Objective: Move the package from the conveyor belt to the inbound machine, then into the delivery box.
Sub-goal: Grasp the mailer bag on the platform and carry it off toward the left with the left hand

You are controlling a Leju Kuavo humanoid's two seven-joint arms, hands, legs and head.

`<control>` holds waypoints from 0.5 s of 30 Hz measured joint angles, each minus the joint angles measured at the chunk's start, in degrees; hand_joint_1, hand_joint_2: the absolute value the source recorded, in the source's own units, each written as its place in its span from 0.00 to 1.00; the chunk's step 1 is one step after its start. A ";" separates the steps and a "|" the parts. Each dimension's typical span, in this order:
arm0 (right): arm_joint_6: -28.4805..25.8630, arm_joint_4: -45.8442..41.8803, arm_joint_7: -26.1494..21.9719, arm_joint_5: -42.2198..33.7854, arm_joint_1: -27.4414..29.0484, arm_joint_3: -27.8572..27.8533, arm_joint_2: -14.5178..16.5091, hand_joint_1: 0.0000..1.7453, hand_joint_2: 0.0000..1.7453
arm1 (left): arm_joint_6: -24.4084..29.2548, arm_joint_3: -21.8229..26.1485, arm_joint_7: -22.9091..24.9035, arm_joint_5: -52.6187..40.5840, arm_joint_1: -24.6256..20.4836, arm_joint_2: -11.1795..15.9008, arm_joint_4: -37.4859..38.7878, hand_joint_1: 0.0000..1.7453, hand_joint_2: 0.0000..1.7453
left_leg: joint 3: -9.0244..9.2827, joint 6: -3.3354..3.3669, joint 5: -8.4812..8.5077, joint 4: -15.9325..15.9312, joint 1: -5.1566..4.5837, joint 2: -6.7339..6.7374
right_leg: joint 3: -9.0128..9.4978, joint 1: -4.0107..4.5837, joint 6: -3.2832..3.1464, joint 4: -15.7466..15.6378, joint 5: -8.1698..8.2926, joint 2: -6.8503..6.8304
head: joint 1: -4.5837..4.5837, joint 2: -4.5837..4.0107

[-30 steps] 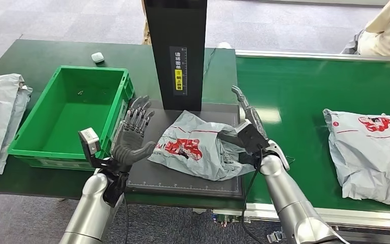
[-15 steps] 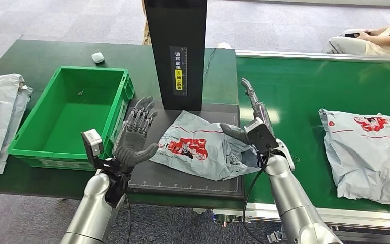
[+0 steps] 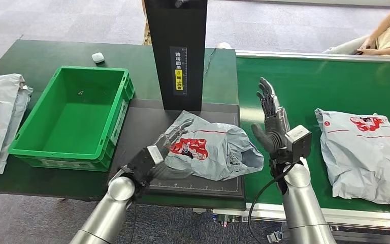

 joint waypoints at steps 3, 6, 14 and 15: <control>0.26 -1.56 0.00 0.09 0.93 -1.06 0.00 0.00 0.00 | 0.96 -2.17 -0.21 -1.17 -0.46 -0.47 1.65 0.00 1.00 | 0.00 0.00 0.00 0.00 0.00 0.01 | -0.01 0.00 0.00 0.00 0.00 0.01 | -0.01 0.00; 0.26 -2.41 0.00 0.10 1.38 -1.60 0.00 0.00 0.00 | 1.16 -3.13 -0.28 -1.26 -0.78 -0.69 2.59 0.00 1.00 | 0.01 0.00 0.00 0.00 0.00 0.01 | -0.01 0.01 0.00 0.00 0.00 0.01 | -0.01 0.00; 3.52 -5.26 0.00 -1.91 2.73 -3.52 0.02 0.00 0.00 | 7.89 -7.52 1.40 -10.83 -3.00 -2.33 6.86 0.00 1.00 | 0.00 0.01 0.00 0.00 -0.01 -0.06 | 0.01 -0.01 0.00 0.00 0.00 -0.08 | -0.01 0.00; 4.27 -6.12 -0.01 -2.25 3.13 -4.04 0.03 0.00 0.00 | 9.54 -8.74 2.56 -12.72 -3.61 -2.93 8.04 0.00 1.00 | -0.01 0.01 0.00 0.00 -0.02 -0.06 | 0.01 -0.02 0.00 0.00 0.00 -0.08 | 0.00 0.00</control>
